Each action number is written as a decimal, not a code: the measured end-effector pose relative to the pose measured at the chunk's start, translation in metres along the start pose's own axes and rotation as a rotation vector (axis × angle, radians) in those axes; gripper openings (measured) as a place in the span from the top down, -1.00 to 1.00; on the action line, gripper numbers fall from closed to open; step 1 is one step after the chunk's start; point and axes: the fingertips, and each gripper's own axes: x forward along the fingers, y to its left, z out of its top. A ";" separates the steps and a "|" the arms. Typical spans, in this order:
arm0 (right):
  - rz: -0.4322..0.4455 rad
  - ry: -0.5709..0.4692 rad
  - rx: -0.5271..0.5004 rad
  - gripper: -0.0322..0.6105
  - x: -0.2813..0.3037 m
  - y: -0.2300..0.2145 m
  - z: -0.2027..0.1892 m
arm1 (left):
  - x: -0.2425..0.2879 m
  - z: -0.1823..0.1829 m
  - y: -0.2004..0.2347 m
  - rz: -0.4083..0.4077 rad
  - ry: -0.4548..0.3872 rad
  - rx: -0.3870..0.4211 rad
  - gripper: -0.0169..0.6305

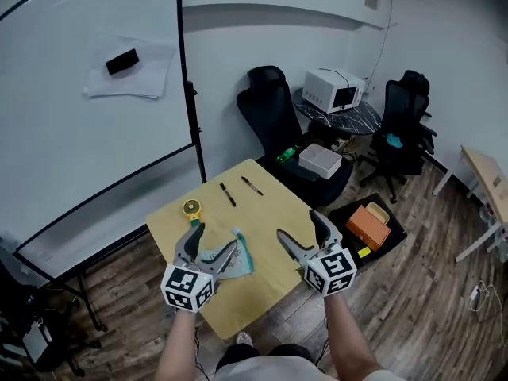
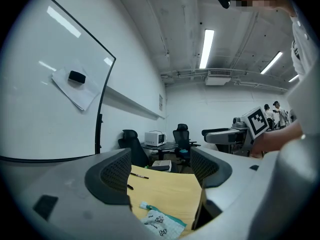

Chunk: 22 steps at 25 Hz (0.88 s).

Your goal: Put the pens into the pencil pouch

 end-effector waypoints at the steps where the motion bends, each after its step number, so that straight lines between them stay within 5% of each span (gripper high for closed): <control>1: -0.002 0.001 -0.001 -0.31 0.005 -0.003 0.001 | 0.004 0.002 0.003 -0.001 0.000 0.000 -0.11; 10: 0.039 -0.006 0.013 -0.26 0.047 -0.031 -0.001 | 0.034 0.001 0.023 0.040 0.020 0.008 -0.11; 22: 0.252 0.003 0.004 -0.23 0.106 -0.062 -0.013 | 0.062 0.002 0.042 0.258 0.025 -0.014 -0.11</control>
